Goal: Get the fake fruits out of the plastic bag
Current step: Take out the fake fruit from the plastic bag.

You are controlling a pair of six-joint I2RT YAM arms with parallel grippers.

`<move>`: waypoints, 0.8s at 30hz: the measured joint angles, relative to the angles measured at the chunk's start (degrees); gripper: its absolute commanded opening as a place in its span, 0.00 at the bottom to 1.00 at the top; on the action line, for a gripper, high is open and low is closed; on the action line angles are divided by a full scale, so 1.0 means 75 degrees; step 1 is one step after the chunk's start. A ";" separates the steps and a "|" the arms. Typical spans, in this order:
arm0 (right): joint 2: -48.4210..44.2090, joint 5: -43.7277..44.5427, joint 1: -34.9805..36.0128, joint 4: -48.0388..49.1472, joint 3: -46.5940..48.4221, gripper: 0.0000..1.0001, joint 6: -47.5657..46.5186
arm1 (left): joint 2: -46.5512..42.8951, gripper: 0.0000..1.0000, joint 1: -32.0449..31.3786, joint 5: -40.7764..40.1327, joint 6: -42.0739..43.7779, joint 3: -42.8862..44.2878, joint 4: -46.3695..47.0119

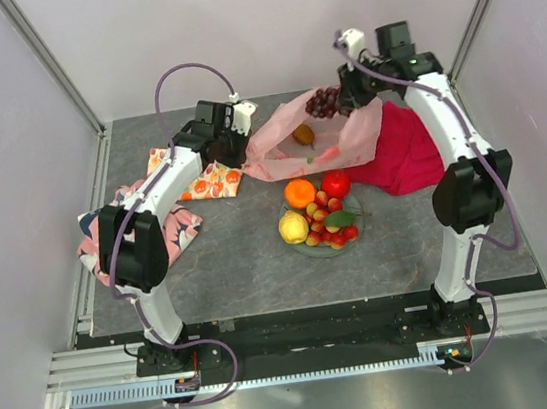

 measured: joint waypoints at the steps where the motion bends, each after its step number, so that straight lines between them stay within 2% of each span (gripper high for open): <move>1: -0.0076 -0.0128 -0.0178 0.0090 0.0122 0.00 0.0114 | 0.0064 0.02 0.0015 -0.0003 -0.0006 0.0041 -0.0050; 6: -0.0289 -0.0857 -0.0417 0.0775 0.0425 0.01 0.0973 | 0.0294 0.02 0.0047 0.0052 -0.0163 0.0565 -0.0085; 12: -0.0606 -0.1413 0.0452 0.1221 0.0423 0.04 0.1332 | 0.0629 0.02 0.0044 0.0519 -0.0440 0.1542 -0.0082; 17: -0.1084 -0.1886 0.1011 0.2154 0.0207 0.02 0.1839 | 0.0871 0.02 0.0041 0.1204 -0.0775 0.2075 -0.0012; 24: -0.0965 -0.2428 0.0647 0.3436 -0.0568 0.02 0.3523 | 0.0871 0.02 0.0035 0.1466 -0.1425 0.2197 0.0111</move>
